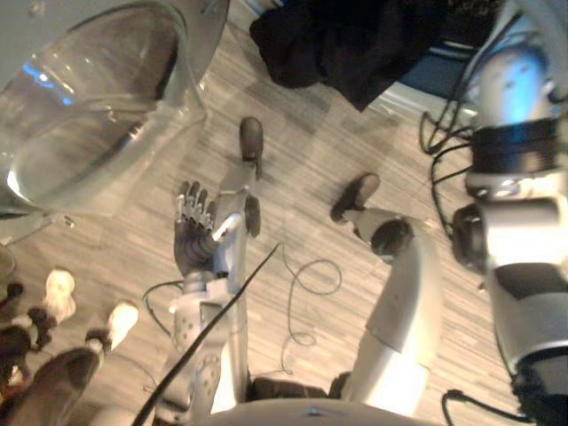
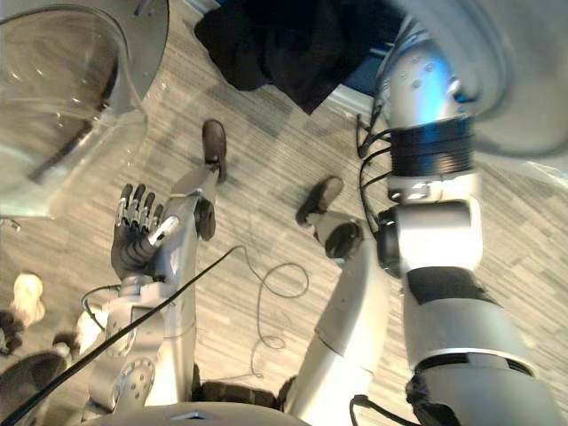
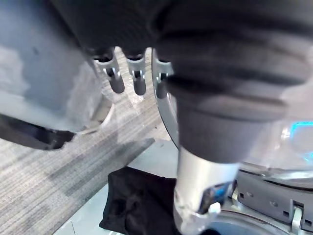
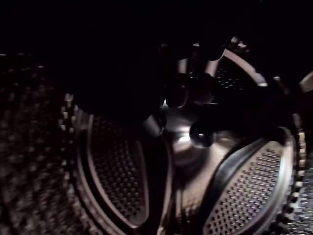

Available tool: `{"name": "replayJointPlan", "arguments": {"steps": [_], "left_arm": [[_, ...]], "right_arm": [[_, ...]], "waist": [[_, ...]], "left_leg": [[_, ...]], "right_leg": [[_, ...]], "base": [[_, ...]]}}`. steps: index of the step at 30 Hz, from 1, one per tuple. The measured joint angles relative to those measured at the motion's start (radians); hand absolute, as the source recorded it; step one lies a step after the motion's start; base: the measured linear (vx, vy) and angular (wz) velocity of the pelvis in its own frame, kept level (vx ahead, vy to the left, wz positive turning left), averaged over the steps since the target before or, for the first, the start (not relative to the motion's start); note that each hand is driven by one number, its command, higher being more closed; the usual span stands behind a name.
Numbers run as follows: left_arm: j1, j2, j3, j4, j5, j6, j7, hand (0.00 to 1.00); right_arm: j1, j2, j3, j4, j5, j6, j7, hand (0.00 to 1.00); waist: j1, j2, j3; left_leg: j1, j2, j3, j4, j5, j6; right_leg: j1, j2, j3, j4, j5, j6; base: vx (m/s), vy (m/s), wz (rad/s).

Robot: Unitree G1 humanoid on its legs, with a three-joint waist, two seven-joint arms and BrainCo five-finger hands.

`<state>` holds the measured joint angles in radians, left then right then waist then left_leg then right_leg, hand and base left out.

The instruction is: Pick up the laundry basket with both hands and put the clothes into the washing machine.

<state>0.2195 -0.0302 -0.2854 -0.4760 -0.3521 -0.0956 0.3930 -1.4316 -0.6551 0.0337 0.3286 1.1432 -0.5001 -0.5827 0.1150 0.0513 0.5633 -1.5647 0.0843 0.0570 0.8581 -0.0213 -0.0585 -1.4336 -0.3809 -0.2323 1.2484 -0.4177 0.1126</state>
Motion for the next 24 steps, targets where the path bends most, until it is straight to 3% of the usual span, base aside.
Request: {"name": "replayJointPlan", "arguments": {"steps": [1,2,3,5,6,9,10,12,15,17,20,21,24], "left_arm": [[0.001,0.013,0.006,-0.017,0.004,-0.025,0.008,0.00],[-0.010,0.035,0.013,-0.010,0.000,-0.027,0.013,0.00],[-0.023,0.043,0.010,0.002,0.001,-0.025,0.016,0.00],[-0.030,0.093,0.021,0.038,-0.001,-0.024,0.017,0.00],[-0.035,0.098,0.021,0.051,-0.001,-0.023,0.018,0.00],[-0.041,0.099,0.029,0.108,-0.003,-0.016,0.018,0.00],[-0.042,0.096,0.031,0.121,-0.004,-0.014,0.018,0.00],[-0.047,0.082,0.043,0.140,0.000,-0.013,0.017,0.00],[-0.071,0.074,0.057,0.182,0.004,0.005,0.014,0.00],[-0.074,0.065,0.074,0.197,0.007,0.018,0.010,0.00],[-0.079,0.056,0.090,0.225,0.026,0.045,-0.001,0.00],[-0.080,0.050,0.099,0.235,0.036,0.053,-0.007,0.00],[-0.081,0.036,0.108,0.257,0.043,0.066,-0.021,0.00]], "right_arm": [[-0.038,-0.033,-0.010,0.013,0.004,0.002,0.006,0.00],[-0.081,-0.053,-0.018,0.057,0.024,0.018,0.018,0.00],[-0.105,-0.061,-0.020,0.079,0.031,0.033,0.023,0.00],[-0.086,-0.100,-0.004,0.096,0.020,0.114,0.049,0.00],[-0.073,-0.098,0.006,0.080,0.008,0.132,0.052,0.00],[0.088,-0.064,0.070,-0.088,-0.105,0.218,0.085,0.00],[0.154,-0.024,0.077,-0.139,-0.202,0.260,0.081,0.00],[0.250,0.065,0.045,-0.249,-0.300,0.281,0.082,0.00],[0.372,0.241,-0.027,-0.329,-0.430,0.293,0.081,0.00],[0.445,0.308,-0.030,-0.381,-0.471,0.302,0.090,0.00],[0.674,0.420,0.053,-0.477,-0.594,0.308,0.126,0.00],[0.802,0.497,0.099,-0.521,-0.638,0.308,0.144,0.00],[1.020,0.587,0.151,-0.526,-0.639,0.312,0.180,0.00]], "waist": [[-0.011,-0.009,0.007],[0.008,-0.004,0.002],[0.003,-0.005,0.007],[0.006,-0.006,0.005],[0.007,-0.006,0.005],[0.005,-0.008,0.004],[0.006,-0.008,0.003],[-0.007,-0.011,0.001],[-0.011,-0.022,-0.005],[-0.020,-0.029,-0.007],[-0.025,-0.029,-0.007],[-0.038,-0.029,-0.007],[-0.063,-0.032,-0.009]], "left_leg": [[-0.037,-0.003,0.007,0.083,-0.022,0.015],[-0.021,-0.013,-0.105,0.288,-0.130,0.063],[-0.031,-0.015,-0.091,0.274,-0.140,0.052],[-0.014,-0.004,-0.054,0.223,-0.105,0.059],[-0.002,-0.003,-0.050,0.203,-0.098,0.059],[0.079,0.022,-0.014,0.131,-0.072,0.061],[0.106,0.036,-0.002,0.128,-0.083,0.069],[0.131,0.041,0.003,0.106,-0.087,0.068],[0.179,0.048,0.011,0.100,-0.102,0.070],[0.204,0.050,0.012,0.100,-0.108,0.071],[0.255,0.057,0.009,0.098,-0.130,0.063],[0.272,0.066,0.008,0.101,-0.137,0.061],[0.311,0.083,0.008,0.097,-0.173,0.049]], "right_leg": [[-0.018,-0.005,0.009,-0.017,0.026,-0.069],[-0.038,0.004,0.003,-0.011,0.048,-0.064],[-0.041,-0.003,0.000,0.000,0.058,-0.049],[-0.038,-0.007,0.016,-0.046,0.113,-0.056],[-0.030,-0.001,0.017,-0.065,0.121,-0.054],[0.037,0.024,0.019,-0.160,0.183,-0.045],[0.062,0.033,0.019,-0.182,0.198,-0.042],[0.087,0.044,0.017,-0.212,0.206,-0.038],[0.126,0.055,0.022,-0.220,0.199,-0.044],[0.150,0.056,0.021,-0.221,0.194,-0.045],[0.199,0.063,0.017,-0.221,0.183,-0.045],[0.216,0.071,0.015,-0.224,0.183,-0.044],[0.248,0.085,0.015,-0.238,0.172,-0.044]], "base": [[-0.08,0.051,0.21],[-0.04,0.071,-0.06],[-0.07,0.095,-0.14],[-0.21,0.097,0.27],[-0.17,0.084,0.07],[-0.04,0.052,-0.27],[-0.01,0.034,-0.30],[0.02,0.027,-0.20],[0.04,-0.003,-0.02],[0.06,-0.025,0.04],[0.06,-0.024,-0.02],[0.03,-0.017,-0.13],[-0.01,-0.030,-0.27]]}}
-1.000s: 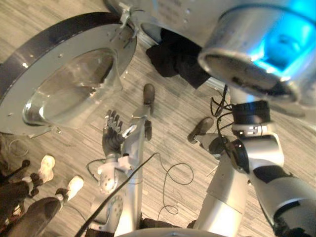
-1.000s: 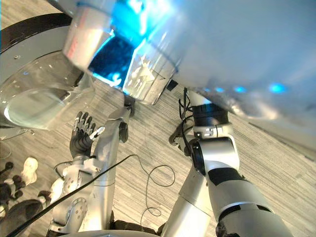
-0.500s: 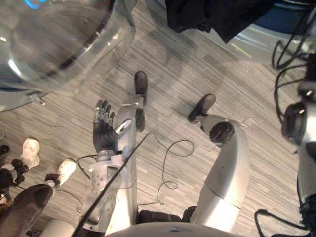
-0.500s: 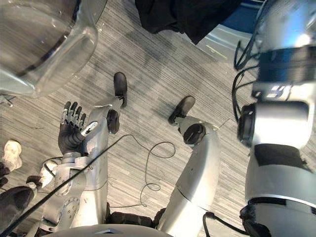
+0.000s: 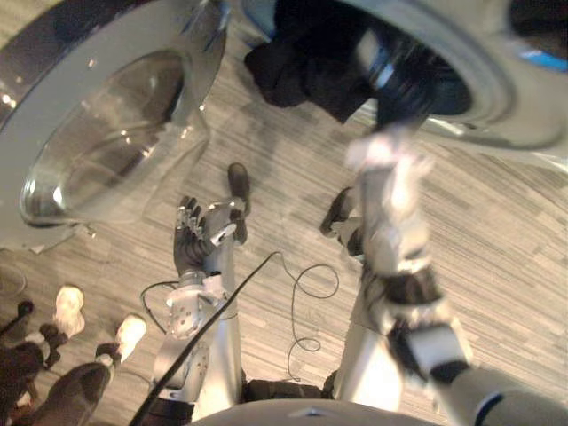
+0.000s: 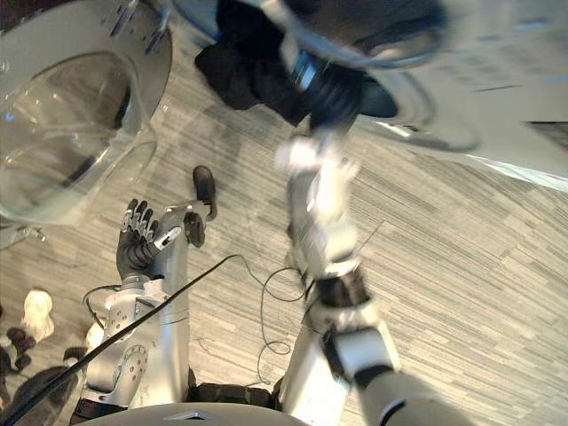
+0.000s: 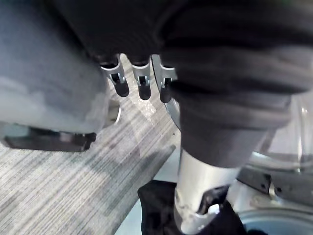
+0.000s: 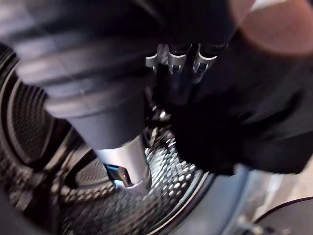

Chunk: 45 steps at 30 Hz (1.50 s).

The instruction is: Pick up the laundry basket with both hands and put the clothes into the washing machine.

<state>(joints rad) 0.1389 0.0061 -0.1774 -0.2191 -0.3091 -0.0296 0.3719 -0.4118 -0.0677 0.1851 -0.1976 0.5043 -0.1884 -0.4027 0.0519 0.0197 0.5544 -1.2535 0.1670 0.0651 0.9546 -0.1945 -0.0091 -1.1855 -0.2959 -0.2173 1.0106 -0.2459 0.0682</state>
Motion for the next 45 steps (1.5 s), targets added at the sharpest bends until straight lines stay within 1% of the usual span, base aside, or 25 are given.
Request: {"name": "replayJointPlan", "arguments": {"steps": [1,2,3,4,6,8,12,13,17,21,23,25,26,27,32,35,37,39,41,43,45], "left_arm": [[0.000,-0.008,0.002,0.005,0.001,0.002,-0.006,0.00],[-0.001,-0.008,0.001,0.009,0.005,0.002,-0.010,0.00],[-0.001,-0.010,0.000,0.011,0.008,0.002,-0.011,0.00],[-0.003,-0.014,0.000,0.018,0.009,0.003,-0.015,0.00],[-0.013,-0.015,0.001,0.037,0.010,0.007,-0.017,0.00],[-0.013,-0.016,0.001,0.046,0.018,0.008,-0.017,0.00],[-0.014,-0.022,0.001,0.052,0.027,0.009,-0.018,0.00],[-0.019,-0.025,0.001,0.055,0.035,0.009,-0.018,0.00],[-0.043,-0.035,0.004,0.076,0.038,0.010,-0.017,0.00],[-0.047,-0.046,0.011,0.082,0.038,0.010,-0.017,0.00],[-0.050,-0.046,0.010,0.084,0.038,0.010,-0.017,0.00],[-0.050,-0.046,0.010,0.084,0.038,0.009,-0.017,0.00],[-0.051,-0.045,0.011,0.084,0.038,0.009,-0.017,0.00],[-0.051,-0.045,0.011,0.084,0.037,0.009,-0.017,0.00],[-0.052,-0.045,0.019,0.080,0.037,0.008,-0.015,0.00],[-0.054,-0.045,0.018,0.073,0.035,0.005,-0.012,0.00],[-0.057,-0.046,0.018,0.069,0.027,0.003,-0.006,0.00],[-0.057,-0.046,0.018,0.058,0.026,-0.002,-0.005,0.00],[-0.057,-0.046,0.015,0.031,0.022,-0.004,-0.005,0.00],[-0.057,-0.046,0.011,0.011,0.011,-0.013,-0.005,0.00],[-0.058,-0.046,0.003,0.000,0.000,-0.014,-0.006,0.00]], "right_arm": [[0.065,0.010,0.009,0.000,0.000,0.001,0.022,0.00],[0.111,0.009,0.004,0.002,0.000,0.004,0.032,0.00],[0.129,0.009,-0.003,0.005,0.000,0.008,0.035,0.00],[0.159,0.008,-0.015,0.025,0.000,0.010,0.043,0.00],[0.178,0.009,-0.024,0.056,-0.001,0.021,0.053,0.00],[0.178,0.012,-0.032,0.089,-0.016,0.045,0.053,0.00],[0.190,0.019,-0.055,0.127,-0.039,0.061,0.053,0.00],[0.192,0.020,-0.065,0.145,-0.039,0.065,0.052,0.00],[0.194,0.020,-0.095,0.193,-0.039,0.066,0.050,0.00],[0.190,0.020,-0.114,0.244,-0.040,0.070,0.044,0.00],[0.173,0.020,-0.129,0.282,-0.041,0.086,0.042,0.00],[0.150,0.020,-0.139,0.316,-0.047,0.096,0.025,0.00],[0.126,0.020,-0.150,0.342,-0.069,0.106,0.019,0.00],[0.116,0.021,-0.155,0.351,-0.073,0.106,0.018,0.00],[-0.031,0.022,-0.191,0.470,-0.078,0.111,0.006,0.00],[-0.141,0.021,-0.215,0.542,-0.078,0.123,-0.006,0.00],[-0.220,0.021,-0.235,0.594,-0.077,0.127,-0.021,0.00],[-0.275,0.020,-0.240,0.614,-0.077,0.127,-0.022,0.00],[-0.326,0.013,-0.248,0.623,-0.077,0.127,-0.022,0.00],[-0.399,-0.007,-0.248,0.692,-0.076,0.130,-0.022,0.00],[-0.420,-0.023,-0.246,0.720,-0.075,0.132,-0.020,0.00]], "waist": [[-0.008,-0.007,-0.005],[-0.021,-0.009,-0.005],[-0.026,-0.009,-0.005],[-0.028,-0.009,-0.005],[-0.028,-0.009,-0.005],[-0.025,-0.010,-0.005],[-0.019,-0.010,-0.005],[-0.017,-0.010,-0.005],[-0.011,-0.010,-0.004],[-0.008,-0.010,-0.004],[-0.005,-0.010,-0.004],[-0.002,-0.009,-0.004],[0.000,-0.009,-0.004],[0.002,-0.009,-0.004],[0.009,-0.008,-0.003],[0.018,-0.006,-0.002],[0.037,-0.005,-0.002],[0.042,-0.005,-0.001],[0.056,-0.004,-0.001],[0.067,-0.001,0.001],[0.081,-0.001,0.001]], "left_leg": [[0.004,0.004,0.002,0.002,-0.008,-0.004],[0.005,0.008,0.002,0.001,-0.011,-0.008],[0.006,0.011,0.001,0.000,-0.014,-0.017],[0.011,0.017,0.001,-0.003,-0.014,-0.017],[0.027,0.016,0.001,-0.024,-0.004,-0.027],[0.041,0.016,-0.002,-0.060,0.023,-0.036],[0.046,0.016,-0.010,-0.083,0.045,-0.041],[0.046,0.017,-0.011,-0.082,0.050,-0.049],[0.046,0.023,-0.015,-0.073,0.053,-0.041],[0.047,0.024,-0.018,-0.066,0.049,-0.039],[0.048,0.023,-0.019,-0.066,0.049,-0.041],[0.048,0.023,-0.019,-0.067,0.046,-0.044],[0.048,0.021,-0.022,-0.069,0.047,-0.042],[0.048,0.020,-0.022,-0.071,0.048,-0.042],[0.043,0.004,-0.030,-0.090,0.062,-0.047],[0.032,-0.003,-0.039,-0.083,0.064,-0.050],[0.028,-0.012,-0.047,-0.083,0.065,-0.052],[0.009,-0.019,-0.064,-0.077,0.067,-0.058],[-0.024,-0.024,-0.080,-0.061,0.070,-0.064],[-0.054,-0.039,-0.098,-0.039,0.071,-0.064],[-0.071,-0.048,-0.109,-0.022,0.068,-0.067]], "right_leg": [[0.006,0.007,0.004,-0.011,-0.020,-0.005],[0.005,0.013,0.005,-0.014,-0.021,-0.004],[0.006,0.017,0.005,-0.016,-0.023,-0.002],[0.010,0.023,0.004,-0.019,-0.022,-0.003],[0.019,0.023,0.002,-0.024,-0.021,-0.008],[0.030,0.024,-0.013,-0.041,-0.017,-0.018],[0.034,0.028,-0.023,-0.048,-0.011,-0.015],[0.034,0.031,-0.023,-0.048,-0.010,-0.018],[0.037,0.037,-0.023,-0.048,-0.004,-0.027],[0.040,0.038,-0.023,-0.042,-0.004,-0.029],[0.042,0.037,-0.023,-0.041,-0.007,-0.023],[0.042,0.036,-0.024,-0.040,-0.007,-0.023],[0.043,0.035,-0.027,-0.039,-0.007,-0.024],[0.042,0.033,-0.028,-0.039,-0.007,-0.024],[0.035,0.018,-0.037,-0.036,-0.008,-0.026],[0.028,0.007,-0.046,-0.014,-0.024,-0.032],[0.025,-0.002,-0.052,0.001,-0.039,-0.033],[0.017,-0.013,-0.067,0.016,-0.053,-0.036],[-0.005,-0.018,-0.077,0.039,-0.068,-0.038],[-0.023,-0.039,-0.091,0.076,-0.086,-0.047],[-0.034,-0.051,-0.097,0.101,-0.101,-0.048]], "base": [[-0.08,-0.038,-0.25],[-0.09,-0.039,-0.20],[-0.11,-0.040,-0.13],[-0.12,-0.049,-0.03],[-0.12,-0.060,0.05],[-0.10,-0.072,0.12],[-0.07,-0.068,0.06],[-0.06,-0.070,-0.02],[-0.03,-0.042,-0.04],[-0.02,-0.023,-0.01],[-0.05,-0.029,0.02],[-0.06,-0.032,0.03],[-0.05,-0.029,0.05],[-0.07,-0.044,0.08],[-0.04,-0.041,0.10],[-0.03,-0.051,0.14],[-0.02,-0.067,0.17],[-0.02,-0.067,0.19],[-0.02,-0.052,0.23],[-0.01,-0.043,0.28],[-0.01,-0.032,0.18]]}}
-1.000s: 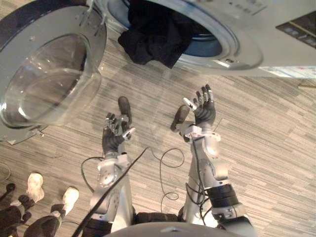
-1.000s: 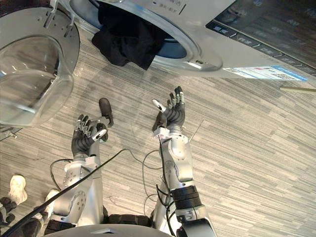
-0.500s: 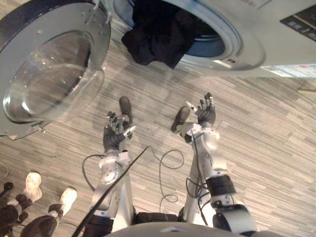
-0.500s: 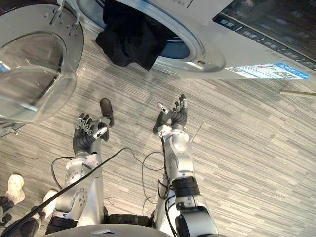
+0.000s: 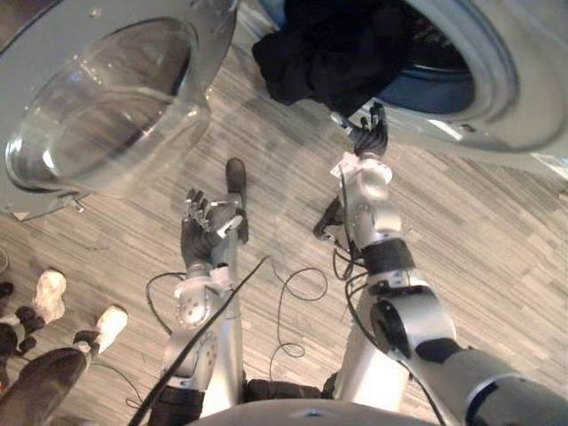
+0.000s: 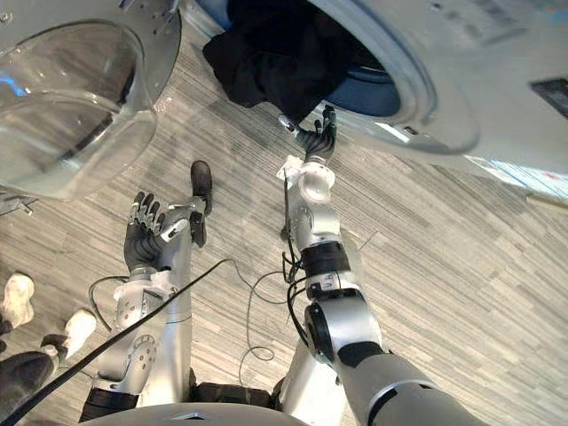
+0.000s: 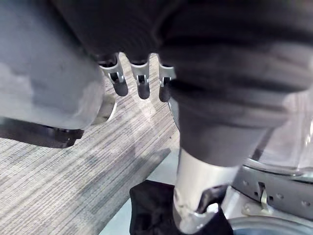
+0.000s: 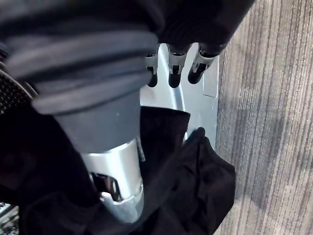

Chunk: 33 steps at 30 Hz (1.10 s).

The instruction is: Pick up the laundry basket with both hands and put the clothes into the washing machine.

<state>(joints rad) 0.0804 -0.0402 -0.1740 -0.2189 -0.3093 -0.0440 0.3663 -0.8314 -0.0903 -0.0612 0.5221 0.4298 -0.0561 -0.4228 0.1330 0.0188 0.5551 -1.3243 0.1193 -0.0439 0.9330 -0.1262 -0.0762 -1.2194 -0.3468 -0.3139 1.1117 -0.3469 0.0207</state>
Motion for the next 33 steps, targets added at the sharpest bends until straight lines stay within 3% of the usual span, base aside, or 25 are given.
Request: {"name": "replayJointPlan", "arguments": {"steps": [10,11,17,21,26,30,32,33], "left_arm": [[0.000,-0.001,-0.004,-0.042,-0.005,-0.006,0.001,0.00],[0.000,-0.002,-0.004,-0.045,-0.005,-0.006,0.001,0.00],[0.000,-0.014,-0.003,-0.057,-0.018,-0.012,0.001,0.00],[-0.002,-0.014,-0.002,-0.057,-0.023,-0.020,0.007,0.00],[-0.012,-0.014,0.001,-0.054,-0.022,-0.019,0.021,0.00],[-0.012,-0.012,0.004,-0.055,-0.018,-0.018,0.027,0.00],[-0.008,-0.005,0.005,-0.054,-0.011,-0.015,0.028,0.00],[-0.009,-0.001,0.002,-0.044,-0.011,-0.006,0.028,0.00]], "right_arm": [[-0.107,-0.134,0.011,0.084,0.006,0.044,0.008,0.00],[-0.111,-0.138,0.011,0.084,0.007,0.044,0.008,1.00],[-0.126,-0.155,0.018,0.019,0.099,0.057,-0.026,1.00],[-0.116,-0.115,-0.013,-0.051,0.126,0.060,-0.095,1.00],[-0.024,-0.013,-0.017,-0.323,0.136,0.053,-0.161,1.00],[0.055,0.022,0.028,-0.486,0.125,0.053,-0.201,1.00],[0.071,0.011,0.018,-0.691,0.040,-0.004,-0.210,1.00],[0.026,-0.036,-0.010,-0.809,-0.005,-0.063,-0.216,1.00]], "waist": [[0.059,0.014,0.001],[0.062,0.014,0.001],[0.066,0.017,0.000],[0.067,0.017,0.000],[0.062,0.017,0.000],[0.063,0.017,0.000],[0.046,0.017,0.000],[0.024,0.016,0.000]], "left_leg": [[-0.104,-0.064,-0.068,0.010,0.017,-0.018],[-0.109,-0.068,-0.069,0.011,0.020,-0.022],[-0.130,-0.077,-0.085,0.023,0.028,-0.023],[-0.134,-0.074,-0.086,0.021,0.033,-0.024],[-0.134,-0.064,-0.074,0.024,0.034,-0.024],[-0.132,-0.044,-0.062,0.030,0.035,-0.023],[-0.123,-0.034,-0.061,0.041,0.034,-0.021],[-0.104,-0.028,-0.056,0.043,0.029,-0.016]], "right_leg": [[-0.060,-0.066,-0.062,0.076,-0.059,0.001],[-0.064,-0.070,-0.063,0.081,-0.061,-0.001],[-0.073,-0.081,-0.077,0.100,-0.069,-0.010],[-0.079,-0.077,-0.077,0.100,-0.066,-0.014],[-0.091,-0.068,-0.062,0.099,-0.059,-0.025],[-0.100,-0.047,-0.046,0.088,-0.042,-0.030],[-0.091,-0.034,-0.041,0.080,-0.030,-0.032],[-0.071,-0.029,-0.038,0.074,-0.024,-0.030]], "base": [[-0.04,-0.006,0.24],[-0.05,-0.002,0.25],[-0.05,0.010,0.05],[-0.07,0.017,-0.02],[-0.06,0.018,-0.05],[-0.05,0.020,-0.19],[-0.07,0.034,-0.23],[-0.10,0.060,-0.26]]}}
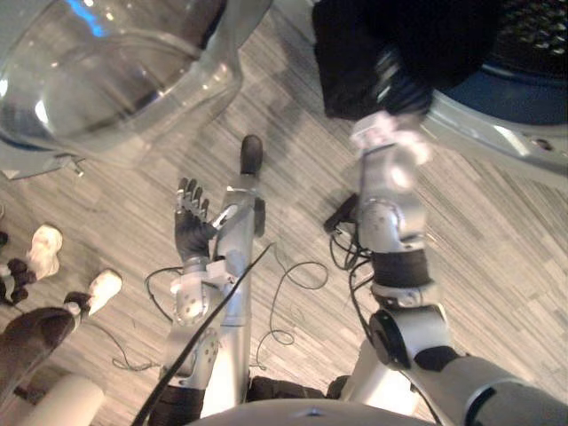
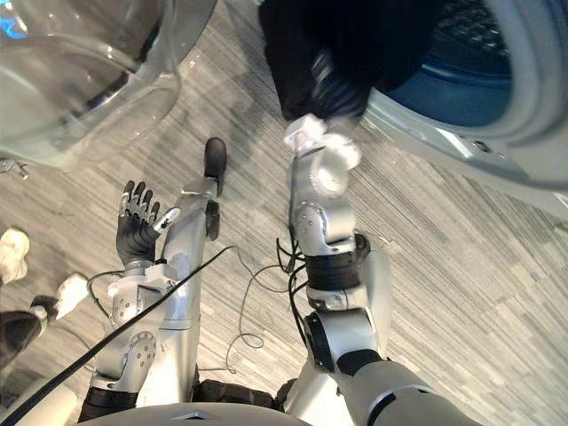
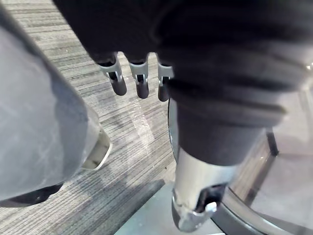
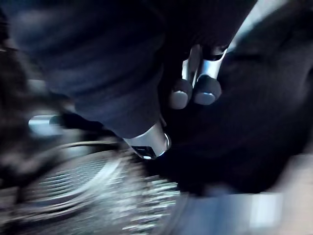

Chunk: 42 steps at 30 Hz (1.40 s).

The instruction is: Pick up the laundry basket with both hands and put the clothes into the washing machine.

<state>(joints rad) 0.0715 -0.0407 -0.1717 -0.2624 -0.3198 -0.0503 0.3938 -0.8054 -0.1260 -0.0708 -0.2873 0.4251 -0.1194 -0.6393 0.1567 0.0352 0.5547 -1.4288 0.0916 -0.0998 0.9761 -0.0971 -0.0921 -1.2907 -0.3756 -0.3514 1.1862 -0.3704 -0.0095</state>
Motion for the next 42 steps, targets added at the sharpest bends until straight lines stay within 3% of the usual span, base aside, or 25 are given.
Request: {"name": "replayJointPlan", "arguments": {"steps": [1,2,6,9,10,12,14,15,16,17,18,19,20,21,22,24,25,27,30,32,35,38,42], "left_arm": [[-0.002,0.004,-0.015,0.009,0.004,0.006,0.002,0.00],[-0.006,0.008,-0.032,0.011,0.004,0.009,0.000,0.00],[0.009,0.012,-0.105,0.002,0.006,0.009,-0.013,0.00],[0.017,0.016,-0.103,-0.004,-0.005,0.007,-0.028,0.00],[0.026,0.021,-0.103,-0.008,-0.019,0.005,-0.030,0.00],[0.033,0.022,-0.104,-0.010,-0.040,0.005,-0.031,0.00],[0.035,0.021,-0.105,-0.011,-0.051,0.001,-0.034,0.00],[0.038,0.016,-0.108,-0.013,-0.051,-0.002,-0.035,0.00],[0.061,0.022,-0.114,-0.030,-0.052,-0.003,-0.038,0.00],[0.085,0.041,-0.118,-0.054,-0.052,-0.005,-0.038,0.00],[0.091,0.043,-0.117,-0.063,-0.052,-0.020,-0.039,0.00],[0.080,0.043,-0.126,-0.076,-0.052,-0.029,-0.040,0.00],[0.067,0.040,-0.128,-0.071,-0.053,-0.028,-0.040,0.00],[0.059,0.035,-0.131,-0.056,-0.065,-0.027,-0.040,0.00],[0.060,0.040,-0.134,-0.054,-0.071,-0.037,-0.046,0.00],[0.050,0.050,-0.124,-0.049,-0.072,-0.040,-0.043,0.00],[0.045,0.035,-0.125,-0.034,-0.072,-0.039,-0.039,0.00],[0.042,0.032,-0.122,-0.032,-0.072,-0.040,-0.031,0.00],[0.035,0.031,-0.097,-0.018,-0.072,-0.037,-0.022,0.00],[0.035,0.029,-0.081,0.012,-0.072,-0.030,-0.016,0.00],[0.034,0.024,-0.060,0.045,-0.070,-0.022,-0.009,0.00],[0.029,0.021,-0.051,0.071,-0.067,-0.011,-0.012,0.00],[0.029,0.022,-0.024,0.082,-0.066,0.007,-0.030,0.00]], "right_arm": [[-0.061,-0.073,-0.014,-0.032,0.061,-0.018,-0.011,1.00],[-0.065,-0.097,0.008,0.013,0.058,-0.023,-0.021,1.00],[-0.099,-0.142,0.014,0.141,0.097,-0.035,-0.065,1.00],[-0.244,-0.264,0.053,0.360,0.173,-0.099,-0.068,1.00],[-0.266,-0.291,0.084,0.415,0.224,-0.123,-0.050,0.00],[-0.324,-0.350,0.135,0.499,0.315,-0.123,-0.016,0.00],[-0.412,-0.422,0.178,0.611,0.336,-0.085,0.031,0.00],[-0.442,-0.435,0.178,0.645,0.339,-0.072,0.051,0.00],[-0.479,-0.461,0.178,0.701,0.381,-0.068,0.075,0.00],[-0.513,-0.494,0.177,0.758,0.444,-0.071,0.099,0.00],[-0.540,-0.502,0.176,0.786,0.482,-0.070,0.116,0.00],[-0.578,-0.523,0.176,0.816,0.542,-0.068,0.148,0.00],[-0.600,-0.532,0.175,0.820,0.573,-0.068,0.161,0.00],[-0.605,-0.554,0.173,0.820,0.609,-0.068,0.181,0.00],[-0.585,-0.572,0.163,0.822,0.629,-0.068,0.190,0.00],[-0.581,-0.572,0.145,0.818,0.641,-0.064,0.221,0.00],[-0.579,-0.571,0.145,0.807,0.641,-0.050,0.240,0.00],[-0.515,-0.571,0.121,0.746,0.640,-0.052,0.246,0.00],[-0.338,-0.537,0.090,0.552,0.622,-0.063,0.241,0.00],[-0.170,-0.460,0.085,0.406,0.519,-0.073,0.226,0.00],[0.038,-0.339,0.080,0.249,0.368,-0.074,0.217,0.00],[0.205,-0.227,0.049,0.187,0.249,-0.074,0.214,0.00],[0.263,-0.168,0.052,0.228,0.179,-0.065,0.219,0.00]], "waist": [[-0.013,-0.006,-0.003],[-0.007,-0.006,-0.003],[0.002,-0.010,-0.004],[-0.005,-0.010,-0.004],[-0.010,-0.010,-0.004],[-0.019,-0.011,-0.004],[-0.025,-0.013,-0.002],[-0.027,-0.014,-0.002],[-0.033,-0.015,-0.001],[-0.041,-0.036,-0.001],[-0.046,-0.038,-0.001],[-0.034,-0.044,0.000],[-0.036,-0.043,0.000],[-0.043,-0.046,0.002],[-0.043,-0.052,0.003],[-0.047,-0.065,0.004],[-0.041,-0.065,0.003],[-0.041,-0.069,0.003],[-0.051,-0.079,0.001],[-0.060,-0.083,0.000],[-0.078,-0.086,-0.002],[-0.094,-0.088,-0.005],[-0.108,-0.089,-0.005]], "left_leg": [[0.030,0.012,0.016,-0.009,-0.007,0.011],[0.049,0.018,0.021,-0.020,-0.008,0.013],[0.128,0.029,0.050,-0.107,0.027,0.021],[0.125,0.028,0.055,-0.095,0.036,0.033],[0.121,0.028,0.055,-0.095,0.041,0.037],[0.119,0.021,0.060,-0.114,0.050,0.040],[0.115,0.021,0.078,-0.183,0.076,0.038],[0.111,0.022,0.082,-0.209,0.080,0.037],[0.103,0.024,0.101,-0.230,0.102,0.036],[0.089,0.024,0.129,-0.242,0.105,0.021],[0.066,0.022,0.118,-0.193,0.108,0.028],[0.056,0.014,0.052,-0.029,0.066,0.045],[0.063,0.013,0.042,-0.046,0.011,0.045],[0.045,0.029,0.068,-0.074,0.044,0.049],[0.040,0.028,0.084,-0.073,0.053,0.056],[0.041,0.024,0.089,-0.074,0.041,0.051],[0.054,0.022,0.077,-0.058,0.018,0.074],[0.058,0.028,0.109,-0.066,0.023,0.080],[0.081,0.031,0.113,-0.091,0.026,0.078],[0.126,0.041,0.140,-0.098,0.019,0.096],[0.168,0.056,0.158,-0.118,0.003,0.096],[0.196,0.064,0.170,-0.132,-0.014,0.086],[0.216,0.065,0.179,-0.165,-0.005,0.075]], "right_leg": [[0.021,0.016,0.010,-0.022,0.009,0.006],[0.034,0.024,0.014,-0.039,0.016,0.009],[0.092,0.049,0.025,-0.133,0.069,0.022],[0.095,0.047,0.024,-0.137,0.092,0.013],[0.093,0.044,0.025,-0.139,0.101,0.013],[0.084,0.037,0.030,-0.147,0.104,0.020],[0.064,0.031,0.022,-0.191,0.108,0.032],[0.056,0.029,0.014,-0.176,0.095,0.057],[0.042,0.014,0.032,-0.062,0.068,0.074],[0.067,0.005,0.042,-0.084,0.048,0.019],[0.056,-0.001,0.037,-0.093,0.042,0.026],[0.036,0.005,0.022,-0.110,0.045,0.032],[0.032,0.006,0.007,-0.126,0.055,0.043],[0.027,0.004,0.006,-0.082,0.063,0.058],[0.048,-0.002,0.020,-0.082,0.059,0.041],[0.041,-0.001,0.023,-0.136,0.071,0.046],[0.044,0.002,0.015,-0.149,0.086,0.056],[0.074,-0.003,0.018,-0.147,0.098,0.060],[0.096,0.011,0.017,-0.193,0.126,0.065],[0.126,0.018,0.038,-0.216,0.142,0.063],[0.159,0.034,0.044,-0.253,0.148,0.062],[0.176,0.045,0.052,-0.270,0.144,0.060],[0.173,0.052,0.061,-0.280,0.145,0.057]], "base": [[-0.09,0.059,-0.32],[-0.08,0.061,-0.36],[-0.04,0.043,-0.12],[-0.03,0.025,-0.01],[-0.07,0.042,-0.03],[-0.11,0.052,0.02],[-0.13,0.058,-0.01],[-0.16,0.047,0.18],[-0.17,-0.009,0.55],[-0.23,-0.037,0.60],[-0.21,-0.039,0.21],[-0.15,0.000,-0.21],[-0.12,0.027,-0.24],[-0.14,0.037,0.11],[-0.15,0.042,0.16],[-0.10,0.078,-0.17],[-0.02,0.092,-0.42],[-0.02,0.061,-0.15],[-0.02,0.037,-0.09],[0.01,0.018,-0.18],[0.01,-0.005,-0.20],[-0.01,-0.016,-0.15],[-0.02,-0.048,-0.05]]}}
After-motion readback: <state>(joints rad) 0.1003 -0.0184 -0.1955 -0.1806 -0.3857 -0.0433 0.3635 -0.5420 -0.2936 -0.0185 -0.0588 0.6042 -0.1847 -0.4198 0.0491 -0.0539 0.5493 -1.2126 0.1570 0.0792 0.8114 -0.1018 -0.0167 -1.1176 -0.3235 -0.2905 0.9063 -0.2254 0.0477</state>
